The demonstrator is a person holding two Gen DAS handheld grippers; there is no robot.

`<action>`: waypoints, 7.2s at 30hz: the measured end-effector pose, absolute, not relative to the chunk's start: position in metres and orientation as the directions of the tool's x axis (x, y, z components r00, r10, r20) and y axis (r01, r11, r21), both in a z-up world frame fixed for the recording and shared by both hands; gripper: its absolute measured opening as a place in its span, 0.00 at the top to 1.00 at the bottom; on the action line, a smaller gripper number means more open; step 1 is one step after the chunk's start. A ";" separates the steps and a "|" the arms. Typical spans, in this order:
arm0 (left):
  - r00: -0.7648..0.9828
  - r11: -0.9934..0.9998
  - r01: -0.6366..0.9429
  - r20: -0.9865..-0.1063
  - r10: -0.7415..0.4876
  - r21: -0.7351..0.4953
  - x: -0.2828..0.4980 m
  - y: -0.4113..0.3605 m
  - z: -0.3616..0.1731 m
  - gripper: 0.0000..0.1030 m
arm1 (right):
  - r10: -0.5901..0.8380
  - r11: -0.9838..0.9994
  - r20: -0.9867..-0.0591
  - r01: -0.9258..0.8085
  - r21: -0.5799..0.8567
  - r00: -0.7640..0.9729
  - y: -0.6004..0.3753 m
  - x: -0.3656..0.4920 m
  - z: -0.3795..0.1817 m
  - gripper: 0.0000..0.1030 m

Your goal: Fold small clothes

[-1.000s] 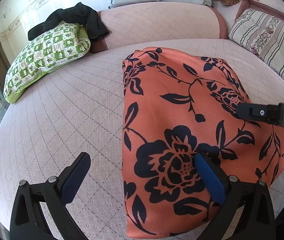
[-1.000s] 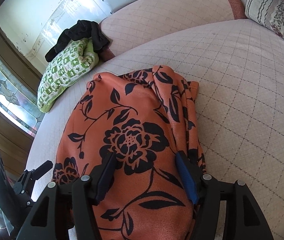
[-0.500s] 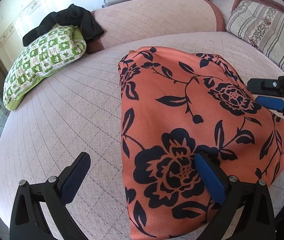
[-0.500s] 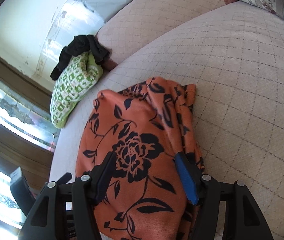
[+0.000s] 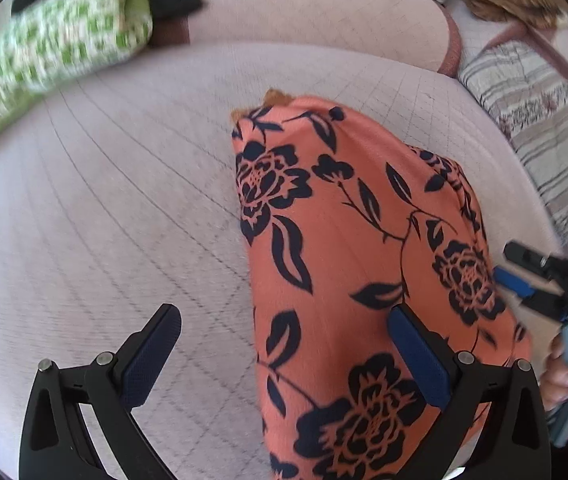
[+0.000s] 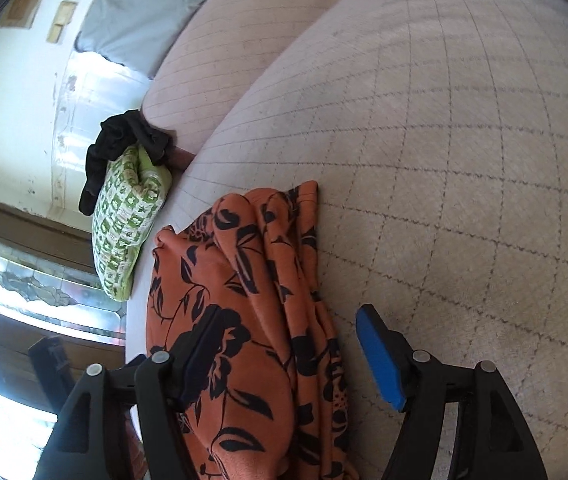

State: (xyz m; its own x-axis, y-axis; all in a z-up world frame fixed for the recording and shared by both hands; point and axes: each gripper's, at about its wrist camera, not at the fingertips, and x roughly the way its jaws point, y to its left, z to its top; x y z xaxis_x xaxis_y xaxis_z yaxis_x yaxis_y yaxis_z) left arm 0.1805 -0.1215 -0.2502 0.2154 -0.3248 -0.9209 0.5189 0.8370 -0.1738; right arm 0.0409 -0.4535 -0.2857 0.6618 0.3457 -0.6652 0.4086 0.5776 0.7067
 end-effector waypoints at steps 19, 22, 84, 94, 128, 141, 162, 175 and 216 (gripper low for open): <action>-0.096 0.643 0.592 -0.835 -0.542 -0.486 0.180 -0.135 -0.287 0.00 | 0.539 0.616 -0.599 0.208 0.759 0.592 -0.402 0.079 -0.307 0.23; -0.054 0.654 0.603 -0.841 -0.538 -0.457 0.175 -0.139 -0.286 0.05 | 0.541 0.626 -0.597 0.191 0.756 0.593 -0.395 0.081 -0.308 0.29; 0.281 0.887 0.376 -0.879 -0.385 -0.268 0.204 -0.029 -0.256 0.44 | 0.472 0.734 -0.614 0.105 0.671 0.632 -0.278 0.139 -0.286 0.54; 0.346 0.938 0.334 -0.914 -0.212 -0.091 0.200 -0.047 -0.262 0.11 | 0.468 0.713 -0.640 0.168 0.681 0.609 -0.284 0.143 -0.299 0.40; 0.799 0.941 0.296 -0.582 -0.150 0.164 0.046 -0.027 -0.062 0.11 | -0.062 0.971 -0.502 0.169 0.171 0.863 -0.240 -0.054 -0.113 0.33; 0.853 0.959 0.244 -0.502 -0.142 0.143 0.016 0.005 -0.021 0.03 | -0.132 0.977 -0.430 0.190 0.096 0.893 -0.192 -0.086 -0.037 0.31; 0.909 0.975 0.127 -0.415 -0.039 0.185 -0.009 0.047 0.026 0.00 | -0.116 0.966 -0.345 0.187 0.180 0.931 -0.152 -0.101 0.035 0.31; 0.925 0.953 0.186 -0.369 -0.089 0.238 -0.029 0.040 0.042 0.00 | -0.088 0.964 -0.387 0.176 0.197 0.918 -0.146 -0.088 0.017 0.21; 0.878 0.970 0.220 -0.454 -0.152 0.100 0.026 0.041 0.006 0.00 | -0.155 0.974 -0.384 0.205 0.094 0.910 -0.157 -0.055 0.001 0.21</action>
State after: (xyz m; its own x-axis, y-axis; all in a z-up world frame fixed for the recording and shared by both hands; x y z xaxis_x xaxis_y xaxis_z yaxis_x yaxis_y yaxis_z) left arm 0.0259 0.0412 0.0060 0.8777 -0.1519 -0.4544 0.2197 0.9704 0.0999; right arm -0.0552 -0.1567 0.0005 0.9103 -0.1548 -0.3840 0.2053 0.9742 0.0940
